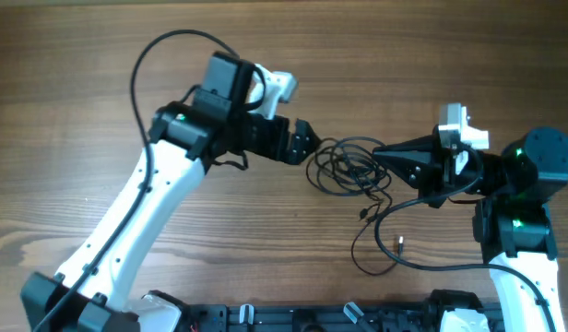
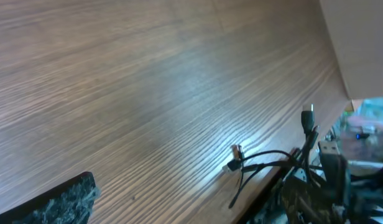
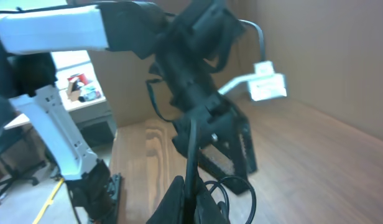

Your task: Untangle cables

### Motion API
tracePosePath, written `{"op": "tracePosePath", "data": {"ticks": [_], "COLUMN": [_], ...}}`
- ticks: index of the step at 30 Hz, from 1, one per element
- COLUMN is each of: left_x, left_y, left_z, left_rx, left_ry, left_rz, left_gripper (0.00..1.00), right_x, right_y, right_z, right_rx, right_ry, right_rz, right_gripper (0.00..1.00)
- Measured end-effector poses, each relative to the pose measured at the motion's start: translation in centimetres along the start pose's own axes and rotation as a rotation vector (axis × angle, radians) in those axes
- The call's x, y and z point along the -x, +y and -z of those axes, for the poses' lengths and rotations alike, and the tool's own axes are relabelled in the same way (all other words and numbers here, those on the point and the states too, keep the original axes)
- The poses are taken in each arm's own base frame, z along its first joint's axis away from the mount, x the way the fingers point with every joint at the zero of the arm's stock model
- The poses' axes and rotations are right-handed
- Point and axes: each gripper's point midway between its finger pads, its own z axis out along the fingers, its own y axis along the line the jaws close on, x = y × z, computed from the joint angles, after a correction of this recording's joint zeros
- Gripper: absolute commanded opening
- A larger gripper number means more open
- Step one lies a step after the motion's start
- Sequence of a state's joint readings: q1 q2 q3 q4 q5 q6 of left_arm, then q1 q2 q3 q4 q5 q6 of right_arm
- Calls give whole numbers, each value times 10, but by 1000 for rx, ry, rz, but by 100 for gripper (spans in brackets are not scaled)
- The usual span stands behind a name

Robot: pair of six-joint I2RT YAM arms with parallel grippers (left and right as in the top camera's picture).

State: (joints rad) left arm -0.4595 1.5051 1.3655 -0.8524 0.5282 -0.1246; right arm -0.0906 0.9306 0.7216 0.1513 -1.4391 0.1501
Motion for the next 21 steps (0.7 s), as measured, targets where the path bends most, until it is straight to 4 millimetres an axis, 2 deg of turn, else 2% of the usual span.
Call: {"op": "tracePosePath", "data": {"ticks": [5,6,8,13,18,21], "left_x": [9,11,10,12,23,26], "left_y": [-10,-11,-11,-6,9,-1], "left_z": [-10,-10,-10,-10,8,25], "left_rx": [-24,-25,-26,-1,6,-12], "left_ry": [-26,-33,-30,-40,-92,-133], "left_rz": [-30,-30,-22,-16,-43,-148], "left_gripper": [88,88,96,97,100,100], "right_x": [-1,-1,-1,-1,-2,-3], "right_y": [4,4,4,5,4,3], "right_z": [0,0,0,0,0,0], "right_rx": [21,22,24,27,27,27], "right_ry": [3,3,4,4,6,7], "right_rz": [-7,-7,-7,-8,-20,-27], "right_gripper": [4,4,4,4,4,4]}}
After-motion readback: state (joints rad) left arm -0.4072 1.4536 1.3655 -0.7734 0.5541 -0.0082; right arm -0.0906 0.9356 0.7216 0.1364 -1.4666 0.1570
